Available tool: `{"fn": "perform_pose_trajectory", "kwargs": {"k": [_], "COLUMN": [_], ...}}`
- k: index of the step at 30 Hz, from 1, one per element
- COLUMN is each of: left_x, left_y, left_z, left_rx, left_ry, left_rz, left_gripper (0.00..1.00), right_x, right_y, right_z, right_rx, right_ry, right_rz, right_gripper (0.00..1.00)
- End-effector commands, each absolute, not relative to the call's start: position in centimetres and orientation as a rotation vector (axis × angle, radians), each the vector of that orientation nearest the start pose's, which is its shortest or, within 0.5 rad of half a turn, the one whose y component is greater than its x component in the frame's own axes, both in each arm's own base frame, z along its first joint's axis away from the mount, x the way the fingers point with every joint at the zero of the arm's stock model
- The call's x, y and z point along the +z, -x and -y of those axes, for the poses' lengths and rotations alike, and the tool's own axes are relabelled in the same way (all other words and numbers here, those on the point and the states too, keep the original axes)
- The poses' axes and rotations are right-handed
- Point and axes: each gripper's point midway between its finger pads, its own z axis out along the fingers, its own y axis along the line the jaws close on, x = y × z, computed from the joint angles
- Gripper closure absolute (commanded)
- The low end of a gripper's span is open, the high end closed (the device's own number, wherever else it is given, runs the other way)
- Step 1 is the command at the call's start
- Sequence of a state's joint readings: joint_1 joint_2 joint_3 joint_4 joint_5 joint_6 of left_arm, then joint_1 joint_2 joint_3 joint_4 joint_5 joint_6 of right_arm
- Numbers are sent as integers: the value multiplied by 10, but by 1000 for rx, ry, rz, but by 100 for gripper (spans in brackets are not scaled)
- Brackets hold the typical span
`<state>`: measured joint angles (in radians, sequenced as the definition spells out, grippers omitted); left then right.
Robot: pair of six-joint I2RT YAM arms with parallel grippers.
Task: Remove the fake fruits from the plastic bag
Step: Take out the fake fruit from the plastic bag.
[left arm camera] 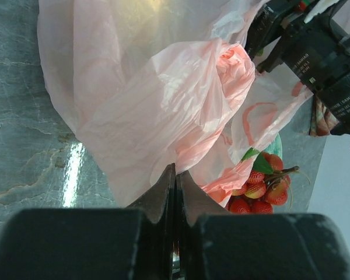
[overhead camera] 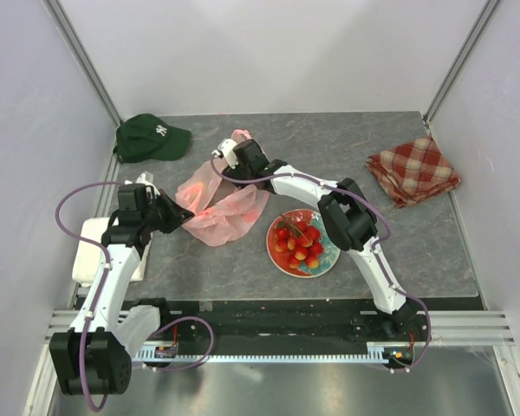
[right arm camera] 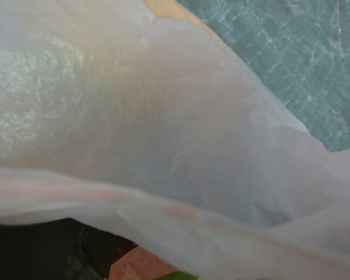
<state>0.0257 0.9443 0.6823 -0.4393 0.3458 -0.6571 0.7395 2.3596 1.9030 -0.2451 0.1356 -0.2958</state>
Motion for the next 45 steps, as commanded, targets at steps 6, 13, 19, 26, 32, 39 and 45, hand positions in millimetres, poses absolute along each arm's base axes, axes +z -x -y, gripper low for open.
{"fn": "perform_pose_trajectory", "kwargs": {"k": [6,13,19,26,32,39,45], "left_x": [163,169,182,195,212,217,208], "left_y": [-281,-287,-295,-295,-295,-298,-297], "left_z": [80,83,83,83,79,71,70], "left_rx": [-736,-769,-768,-770,-734,-680,-673], "left_ry": [514,492,470,437,405,404,420], "left_rz": [-2208,-2185,-2139,-2108,-2072,-2046,-2067], "left_gripper": [94,94,95,95,96,96,96], "right_x": [53,118,206,234,210,214,290], "right_y": [-516,-518,-488,-458,-432,-409,-399], "right_z": [-396,-415,-429,-426,-424,-431,-432], "right_rx": [-69,53,313,461,544,623,699], "right_ry": [1086,1046,989,948,992,1016,965], "right_rz": [-1872,-1760,-1681,-1720,-1797,-1803,-1672], "right_gripper": [46,100,100,100,100,100,100]}}
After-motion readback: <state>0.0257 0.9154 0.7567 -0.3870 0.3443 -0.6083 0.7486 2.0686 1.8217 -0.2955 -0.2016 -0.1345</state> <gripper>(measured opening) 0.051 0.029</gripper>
